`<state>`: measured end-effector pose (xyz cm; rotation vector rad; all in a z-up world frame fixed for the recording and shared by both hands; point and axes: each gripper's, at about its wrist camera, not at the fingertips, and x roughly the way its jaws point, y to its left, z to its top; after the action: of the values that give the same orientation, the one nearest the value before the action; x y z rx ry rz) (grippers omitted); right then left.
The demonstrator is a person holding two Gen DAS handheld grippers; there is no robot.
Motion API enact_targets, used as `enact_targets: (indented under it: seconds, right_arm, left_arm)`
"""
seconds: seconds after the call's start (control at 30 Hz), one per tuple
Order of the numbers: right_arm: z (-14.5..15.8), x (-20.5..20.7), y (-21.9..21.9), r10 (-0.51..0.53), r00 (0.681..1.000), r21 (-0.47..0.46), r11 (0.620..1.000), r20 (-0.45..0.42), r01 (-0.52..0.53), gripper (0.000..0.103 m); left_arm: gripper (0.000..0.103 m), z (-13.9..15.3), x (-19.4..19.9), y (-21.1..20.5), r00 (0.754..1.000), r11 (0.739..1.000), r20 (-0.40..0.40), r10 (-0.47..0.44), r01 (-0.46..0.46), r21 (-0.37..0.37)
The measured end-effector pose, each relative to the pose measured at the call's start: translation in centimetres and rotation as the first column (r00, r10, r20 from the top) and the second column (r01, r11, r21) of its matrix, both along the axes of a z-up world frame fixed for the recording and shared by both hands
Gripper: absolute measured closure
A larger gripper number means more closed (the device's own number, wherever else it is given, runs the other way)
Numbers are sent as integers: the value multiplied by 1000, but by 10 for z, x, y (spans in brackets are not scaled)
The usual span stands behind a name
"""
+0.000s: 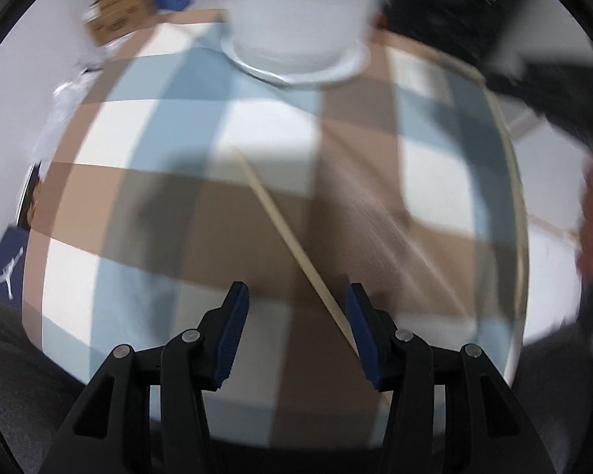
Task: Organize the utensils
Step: 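Close the left tool on a wooden chopstick on the mat, then lift both held chopsticks toward the utensil holder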
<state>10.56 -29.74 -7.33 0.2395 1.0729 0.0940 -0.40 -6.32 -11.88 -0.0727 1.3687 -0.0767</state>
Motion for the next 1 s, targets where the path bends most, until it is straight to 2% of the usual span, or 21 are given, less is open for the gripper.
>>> enact_targets:
  seconds: [0.1, 0.27, 0.33, 0.37, 0.4, 0.47, 0.77, 0.87, 1.0]
  right_arm:
    - [3, -2, -3, -2, 1000, 9, 1000, 10, 2, 97]
    - [4, 0, -7, -18, 1000, 38, 999, 8, 17, 97]
    - [5, 1, -7, -17, 1000, 43, 999, 8, 16, 97]
    - [5, 1, -6, -15, 1000, 45, 999, 9, 15, 97]
    - [5, 2, -5, -13, 1000, 46, 999, 10, 12, 97]
    - [5, 3, -4, -11, 1000, 51, 999, 11, 10, 97]
    - [6, 1, -8, -26, 999, 61, 998, 23, 25, 97]
    - [9, -3, -10, -34, 999, 70, 997, 33, 31, 97]
    - [19, -12, -13, -48, 996, 99, 994, 74, 41, 97]
  left_arm:
    - [58, -2, 19, 12, 999, 999, 24, 39, -39, 29]
    - [59, -8, 33, 7, 1000, 998, 19, 24, -25, 52]
    - [67, -9, 36, 6, 1000, 997, 22, 21, -22, 70]
    - [78, -10, 38, 3, 999, 997, 24, 21, -23, 72]
    - [96, -10, 39, 4, 999, 997, 25, 24, -26, 66]
    - [102, -10, 43, 10, 999, 998, 17, 49, -50, 38]
    - [102, -2, 41, 40, 990, 992, 89, 109, -102, -77]
    - [102, 11, 42, 39, 979, 990, 165, 120, -106, -94]
    - [102, 34, 33, 55, 950, 988, 282, 131, -101, -120]
